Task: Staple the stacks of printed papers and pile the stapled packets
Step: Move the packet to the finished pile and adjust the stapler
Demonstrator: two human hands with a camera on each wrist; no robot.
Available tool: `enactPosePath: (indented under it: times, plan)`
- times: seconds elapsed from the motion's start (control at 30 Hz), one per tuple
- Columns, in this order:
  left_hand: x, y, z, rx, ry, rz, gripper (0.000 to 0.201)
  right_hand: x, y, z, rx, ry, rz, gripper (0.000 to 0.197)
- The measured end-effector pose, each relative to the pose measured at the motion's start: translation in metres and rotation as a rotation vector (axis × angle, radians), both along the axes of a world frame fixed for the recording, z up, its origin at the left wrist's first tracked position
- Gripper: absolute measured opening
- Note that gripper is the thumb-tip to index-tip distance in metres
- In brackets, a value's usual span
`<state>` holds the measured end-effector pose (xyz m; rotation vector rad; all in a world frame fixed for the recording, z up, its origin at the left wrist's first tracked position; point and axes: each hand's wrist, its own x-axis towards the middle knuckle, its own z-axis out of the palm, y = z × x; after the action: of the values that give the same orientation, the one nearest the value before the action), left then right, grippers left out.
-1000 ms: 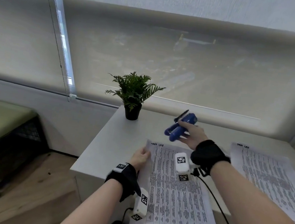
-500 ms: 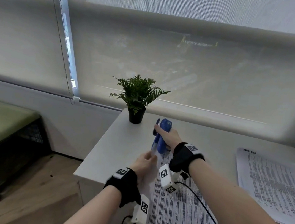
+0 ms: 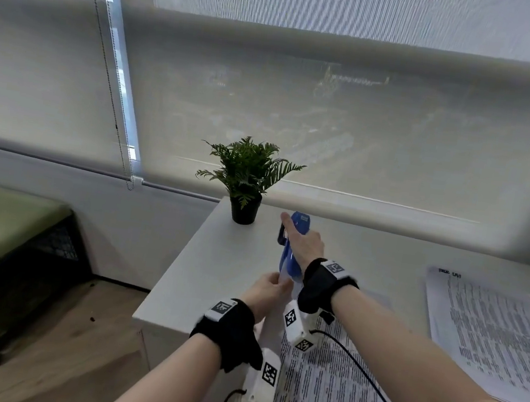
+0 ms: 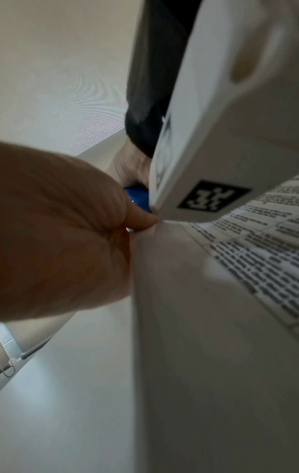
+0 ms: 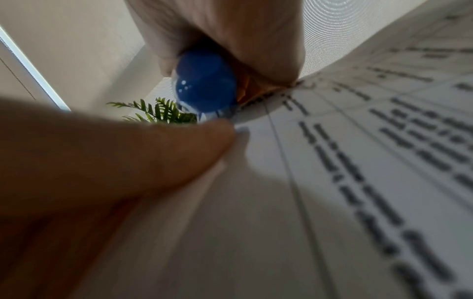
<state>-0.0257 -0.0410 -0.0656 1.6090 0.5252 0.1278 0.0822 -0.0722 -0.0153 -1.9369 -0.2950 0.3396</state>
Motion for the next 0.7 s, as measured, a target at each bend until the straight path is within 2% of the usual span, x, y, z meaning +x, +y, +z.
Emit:
enactPosePath:
  times: [0.17,0.27,0.53,0.6,0.7]
  plan:
    - [-0.001,0.0,0.001,-0.028,-0.006,0.018,0.017,0.003,-0.001,0.001,0.007,-0.023,0.033,0.053]
    - [-0.001,-0.002,0.002,-0.027,-0.031,0.041,0.038,0.002,-0.002,0.003,-0.018,-0.073,0.053,0.053]
    - [-0.001,-0.003,-0.007,-0.001,-0.103,0.056,0.074,-0.002,0.0,0.004,0.004,-0.125,0.028,0.052]
    - [-0.002,-0.004,-0.004,0.006,-0.111,0.05,0.07,-0.003,0.001,0.005,0.019,-0.13,0.007,0.052]
    - [-0.004,-0.004,0.008,-0.052,-0.127,0.069,0.049,-0.002,0.0,0.008,0.038,-0.137,-0.001,0.049]
